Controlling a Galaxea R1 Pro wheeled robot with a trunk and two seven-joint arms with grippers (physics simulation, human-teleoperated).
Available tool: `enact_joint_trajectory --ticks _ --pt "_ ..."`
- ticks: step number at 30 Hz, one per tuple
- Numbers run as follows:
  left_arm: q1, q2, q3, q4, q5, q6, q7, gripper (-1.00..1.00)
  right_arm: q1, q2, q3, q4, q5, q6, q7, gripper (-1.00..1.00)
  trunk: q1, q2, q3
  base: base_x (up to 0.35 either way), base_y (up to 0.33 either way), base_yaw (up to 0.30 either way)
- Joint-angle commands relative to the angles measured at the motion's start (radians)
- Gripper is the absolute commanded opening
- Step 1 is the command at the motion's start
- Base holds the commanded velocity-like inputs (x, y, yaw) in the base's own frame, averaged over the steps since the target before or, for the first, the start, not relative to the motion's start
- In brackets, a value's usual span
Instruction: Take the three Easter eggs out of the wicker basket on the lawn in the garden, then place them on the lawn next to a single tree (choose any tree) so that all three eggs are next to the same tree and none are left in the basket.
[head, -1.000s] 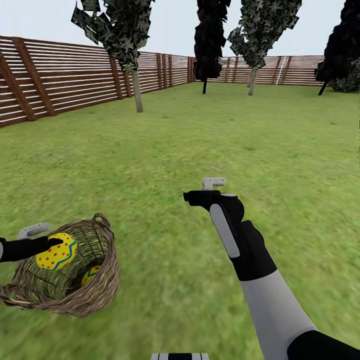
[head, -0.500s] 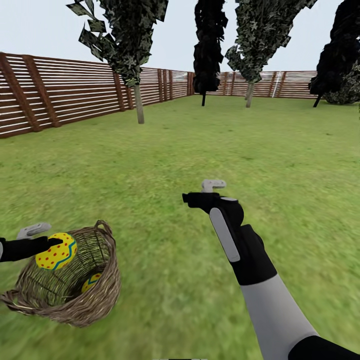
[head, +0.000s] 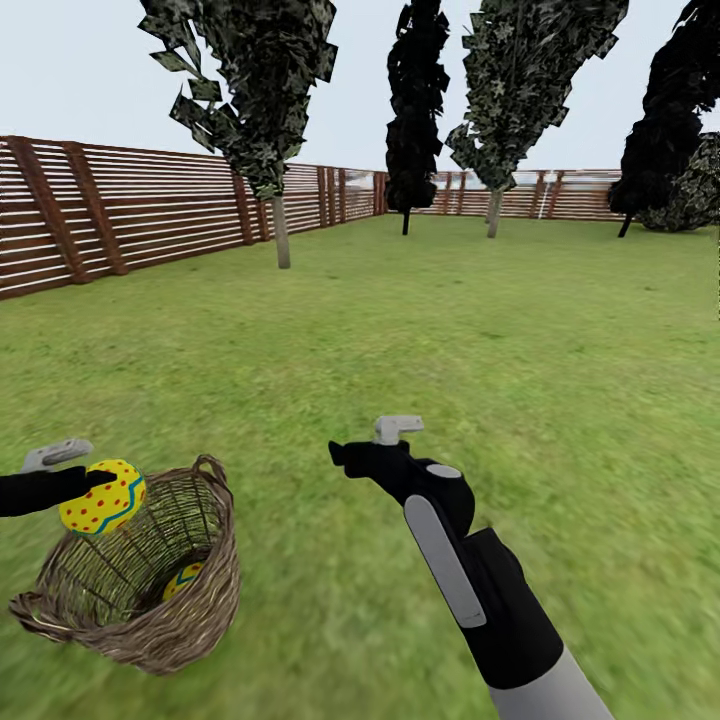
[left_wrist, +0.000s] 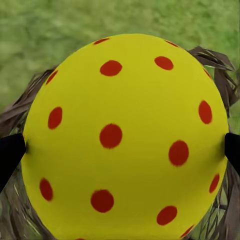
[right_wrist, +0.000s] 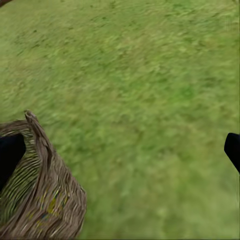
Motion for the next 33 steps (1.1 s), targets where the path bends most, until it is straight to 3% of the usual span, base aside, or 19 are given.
enact_joint_trajectory --ticks 1,19,25,33 --pt "-0.001 0.001 0.001 -0.001 0.004 0.006 -0.001 -1.0 0.002 0.001 0.004 -0.001 -0.01 0.0 -0.011 1.0 -0.001 0.0 0.003 0.0 0.0 0.0" --pt "-0.002 -0.005 0.003 -0.015 0.005 0.006 -0.001 -1.0 0.027 0.0 0.001 0.0 -0.012 -0.007 -0.007 1.0 -0.009 0.004 0.073 0.0 0.0 0.0" --pt "0.001 -0.008 -0.069 -0.067 0.008 0.006 -0.002 -1.0 0.046 -0.005 0.004 -0.001 -0.012 -0.132 -0.006 1.0 -0.011 0.006 0.096 0.0 0.0 0.0" --pt "0.001 -0.008 -0.077 -0.075 0.009 0.006 -0.002 -1.0 0.067 -0.003 0.005 -0.001 -0.012 -0.154 -0.005 1.0 -0.025 0.028 0.125 0.0 0.0 0.0"
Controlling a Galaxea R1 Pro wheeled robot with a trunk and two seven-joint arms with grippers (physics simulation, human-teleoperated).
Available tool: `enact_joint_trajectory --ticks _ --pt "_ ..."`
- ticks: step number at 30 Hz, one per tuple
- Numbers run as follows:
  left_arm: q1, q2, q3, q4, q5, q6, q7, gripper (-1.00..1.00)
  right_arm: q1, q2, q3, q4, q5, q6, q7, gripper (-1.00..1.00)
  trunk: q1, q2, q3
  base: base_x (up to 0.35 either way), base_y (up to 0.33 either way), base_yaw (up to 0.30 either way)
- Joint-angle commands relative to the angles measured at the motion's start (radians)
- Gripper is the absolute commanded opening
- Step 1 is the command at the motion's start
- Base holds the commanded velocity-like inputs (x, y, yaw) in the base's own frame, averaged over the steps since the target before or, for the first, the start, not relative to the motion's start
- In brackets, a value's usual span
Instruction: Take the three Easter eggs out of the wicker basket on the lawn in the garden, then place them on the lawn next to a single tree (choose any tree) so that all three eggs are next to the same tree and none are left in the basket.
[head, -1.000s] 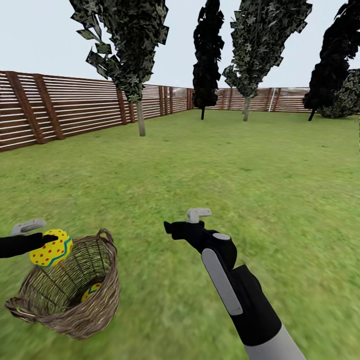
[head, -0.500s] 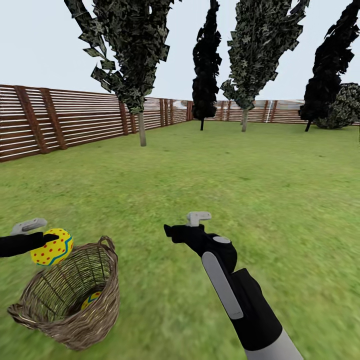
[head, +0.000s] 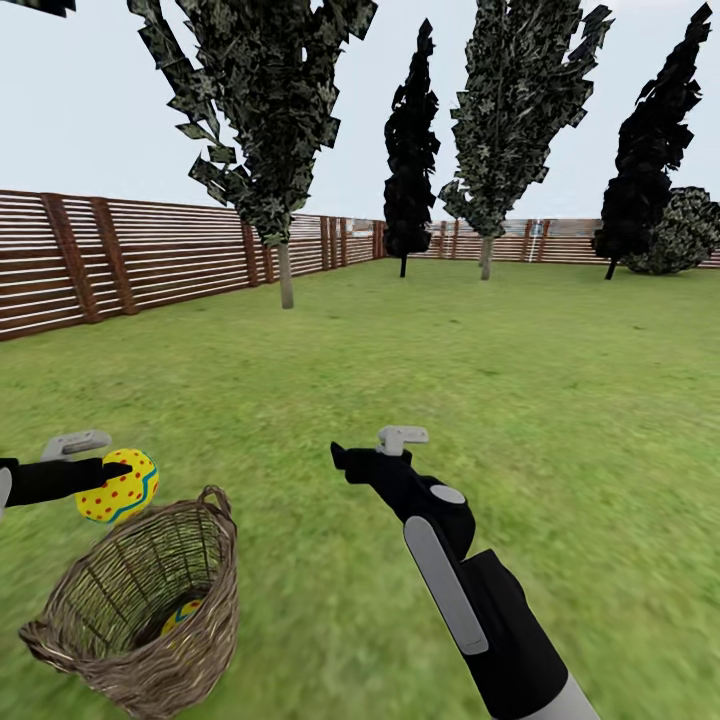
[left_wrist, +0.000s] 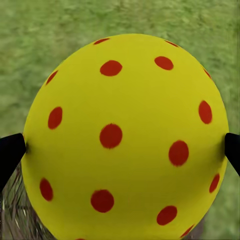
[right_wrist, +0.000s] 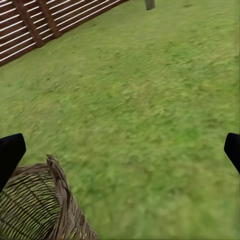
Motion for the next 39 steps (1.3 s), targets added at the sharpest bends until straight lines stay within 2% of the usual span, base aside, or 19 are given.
enact_joint_trajectory --ticks 1,5,9,12,15,18,22,36,39 --pt "-0.001 0.0 0.001 -0.001 0.004 0.006 0.0 -1.0 0.0 0.0 0.001 -0.001 -0.011 0.002 -0.01 1.0 -0.004 0.007 0.002 0.0 0.0 0.0" --pt "-0.001 0.0 0.0 -0.002 0.004 0.006 0.0 -1.0 0.002 0.001 0.0 -0.001 -0.013 -0.007 -0.009 1.0 -0.019 0.035 0.015 0.0 0.0 0.0" --pt "-0.001 0.0 0.0 -0.017 0.006 0.006 0.0 -1.0 0.05 -0.002 0.002 -0.001 -0.03 -0.139 -0.007 1.0 -0.035 0.063 0.027 0.0 0.0 0.0" --pt "-0.001 0.0 -0.001 -0.027 0.007 0.006 0.0 -1.0 0.062 -0.003 0.003 -0.001 -0.031 -0.173 -0.007 1.0 -0.046 0.084 0.037 0.0 0.0 0.0" --pt "-0.001 0.0 -0.001 -0.041 0.009 0.006 0.0 -1.0 0.065 -0.003 0.007 -0.001 -0.031 -0.182 -0.007 1.0 -0.058 0.105 0.046 0.0 0.0 0.0" --pt "-0.001 0.0 0.0 -0.052 0.006 0.006 0.0 -1.0 0.066 -0.004 0.043 -0.001 -0.03 -0.183 -0.008 1.0 -0.069 0.126 0.055 0.0 0.0 0.0" --pt "-0.001 0.0 0.001 -0.066 0.009 0.006 0.0 -1.0 0.066 -0.004 0.056 -0.001 -0.029 -0.185 -0.008 1.0 -0.085 0.154 0.068 0.0 0.0 0.0" --pt "-0.001 0.0 0.001 -0.075 0.004 0.006 0.001 -1.0 0.066 -0.004 0.06 0.0 -0.032 -0.185 -0.008 1.0 -0.138 0.252 0.112 0.0 0.0 0.072" --pt "-0.001 0.0 0.001 -0.09 0.004 0.006 0.001 -1.0 0.066 -0.004 0.06 0.0 -0.032 -0.184 -0.008 1.0 -0.138 0.252 0.112 0.0 0.0 0.245"
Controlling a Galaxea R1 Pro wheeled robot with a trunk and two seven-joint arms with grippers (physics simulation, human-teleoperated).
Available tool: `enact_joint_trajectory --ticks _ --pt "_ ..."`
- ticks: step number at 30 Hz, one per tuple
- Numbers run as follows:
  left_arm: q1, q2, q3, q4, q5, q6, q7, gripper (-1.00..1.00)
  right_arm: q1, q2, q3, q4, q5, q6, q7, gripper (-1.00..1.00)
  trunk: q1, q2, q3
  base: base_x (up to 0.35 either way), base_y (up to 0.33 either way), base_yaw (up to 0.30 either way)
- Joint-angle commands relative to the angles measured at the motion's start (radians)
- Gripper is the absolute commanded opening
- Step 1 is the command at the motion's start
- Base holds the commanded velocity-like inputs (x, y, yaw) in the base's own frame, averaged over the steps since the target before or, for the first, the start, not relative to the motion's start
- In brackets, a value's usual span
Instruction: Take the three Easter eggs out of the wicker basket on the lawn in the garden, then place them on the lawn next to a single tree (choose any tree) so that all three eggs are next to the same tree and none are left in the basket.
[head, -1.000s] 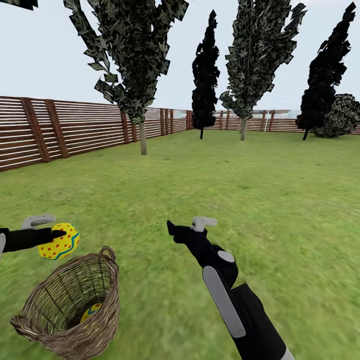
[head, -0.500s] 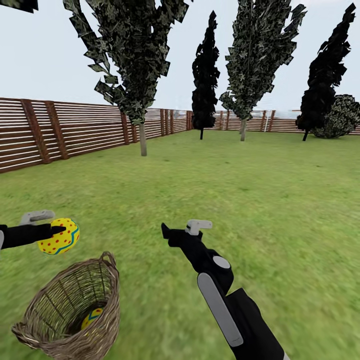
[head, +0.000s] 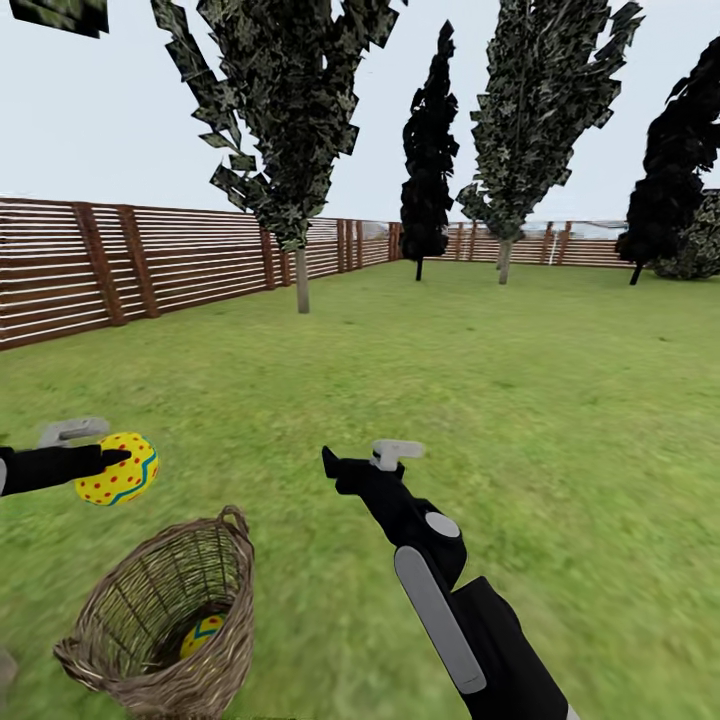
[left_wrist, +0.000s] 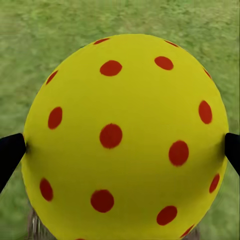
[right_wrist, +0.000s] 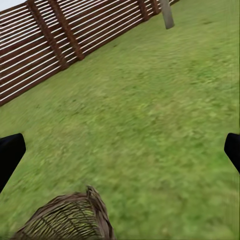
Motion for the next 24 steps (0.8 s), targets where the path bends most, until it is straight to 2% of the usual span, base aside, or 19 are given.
enact_joint_trajectory --ticks 1,4,12,18,24 --pt "-0.001 0.0 0.001 -0.017 0.005 0.007 0.0 -1.0 -0.001 0.0 0.001 -0.001 -0.01 0.002 -0.01 1.0 0.0 0.0 -0.001 0.0 0.0 0.271" --pt "-0.001 0.0 0.001 -0.074 0.005 0.007 0.0 -1.0 -0.001 0.0 0.001 -0.001 -0.011 0.002 -0.01 1.0 0.0 0.0 -0.001 -0.006 0.0 0.281" --pt "0.0 0.0 0.001 -0.109 0.004 0.007 0.001 -1.0 -0.001 0.0 0.001 -0.001 -0.012 0.002 -0.01 1.0 0.0 0.0 -0.001 -0.131 0.0 0.288" --pt "0.002 0.0 0.0 -0.117 0.0 0.007 0.001 -1.0 -0.001 0.0 0.001 -0.001 -0.011 0.002 -0.01 1.0 -0.023 0.042 0.018 -0.008 0.0 0.278" --pt "0.002 -0.001 -0.001 -0.119 -0.002 0.007 0.003 -1.0 -0.001 0.0 0.001 -0.001 -0.011 0.002 -0.01 1.0 -0.046 0.084 0.036 0.0 0.0 0.045"
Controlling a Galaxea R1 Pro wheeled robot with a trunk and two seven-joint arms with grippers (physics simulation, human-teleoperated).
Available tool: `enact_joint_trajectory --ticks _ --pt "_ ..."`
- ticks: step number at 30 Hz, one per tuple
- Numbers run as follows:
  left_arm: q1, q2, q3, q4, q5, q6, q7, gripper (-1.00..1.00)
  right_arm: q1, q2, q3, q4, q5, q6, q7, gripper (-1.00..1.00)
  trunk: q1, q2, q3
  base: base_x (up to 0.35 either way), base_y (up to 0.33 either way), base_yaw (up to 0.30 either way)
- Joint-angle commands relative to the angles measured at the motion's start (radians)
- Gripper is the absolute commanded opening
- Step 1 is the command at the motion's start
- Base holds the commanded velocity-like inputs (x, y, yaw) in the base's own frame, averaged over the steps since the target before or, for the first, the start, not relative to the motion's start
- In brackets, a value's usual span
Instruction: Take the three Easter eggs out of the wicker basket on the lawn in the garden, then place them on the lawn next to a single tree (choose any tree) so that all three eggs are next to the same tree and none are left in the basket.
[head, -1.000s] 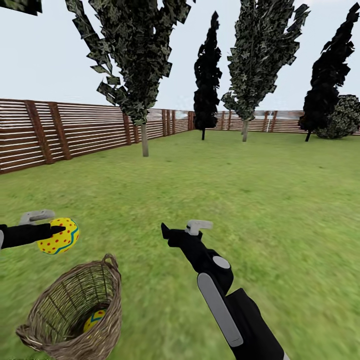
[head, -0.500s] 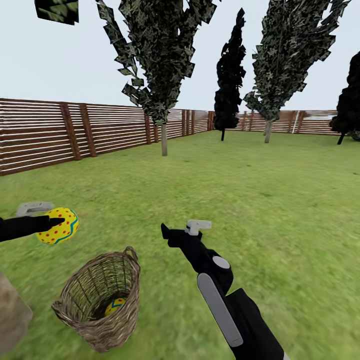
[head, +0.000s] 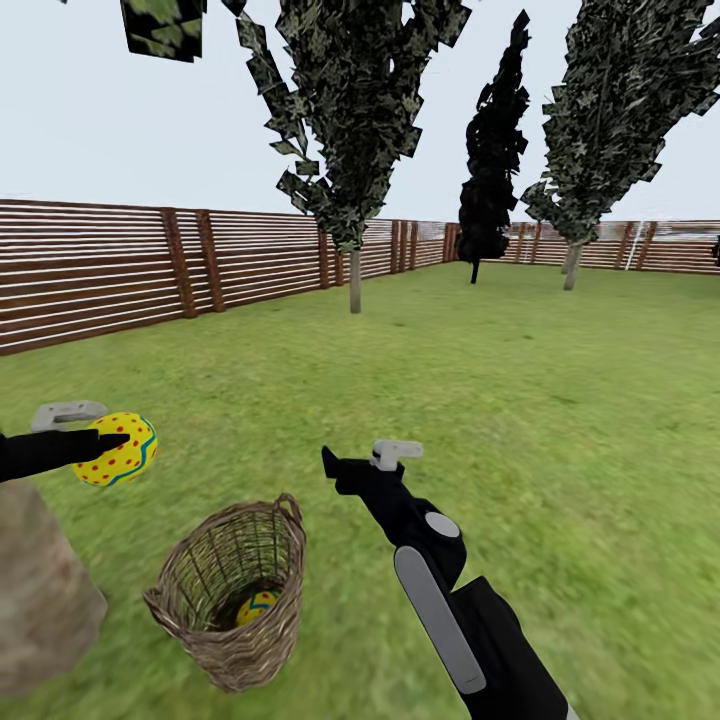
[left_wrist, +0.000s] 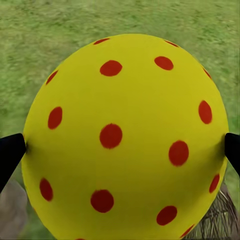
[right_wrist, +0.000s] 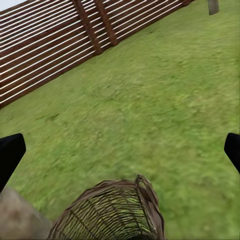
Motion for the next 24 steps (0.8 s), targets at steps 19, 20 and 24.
enact_joint_trajectory --ticks 19,20,24 --pt "-0.002 0.0 -0.014 -0.001 0.004 0.006 0.004 -1.0 -0.001 0.0 0.001 -0.002 -0.01 0.002 -0.01 1.0 -0.073 0.133 0.059 0.0 0.0 0.0" --pt "-0.002 0.0 -0.014 -0.001 0.003 0.006 0.004 -1.0 -0.001 0.0 0.001 -0.002 -0.01 0.003 -0.01 1.0 -0.077 0.14 0.062 0.0 0.0 0.0" --pt "-0.002 0.0 -0.014 -0.001 0.003 0.006 0.004 -1.0 -0.001 0.0 0.001 -0.001 -0.011 0.003 -0.01 1.0 -0.092 0.168 0.074 0.0 0.0 0.0"
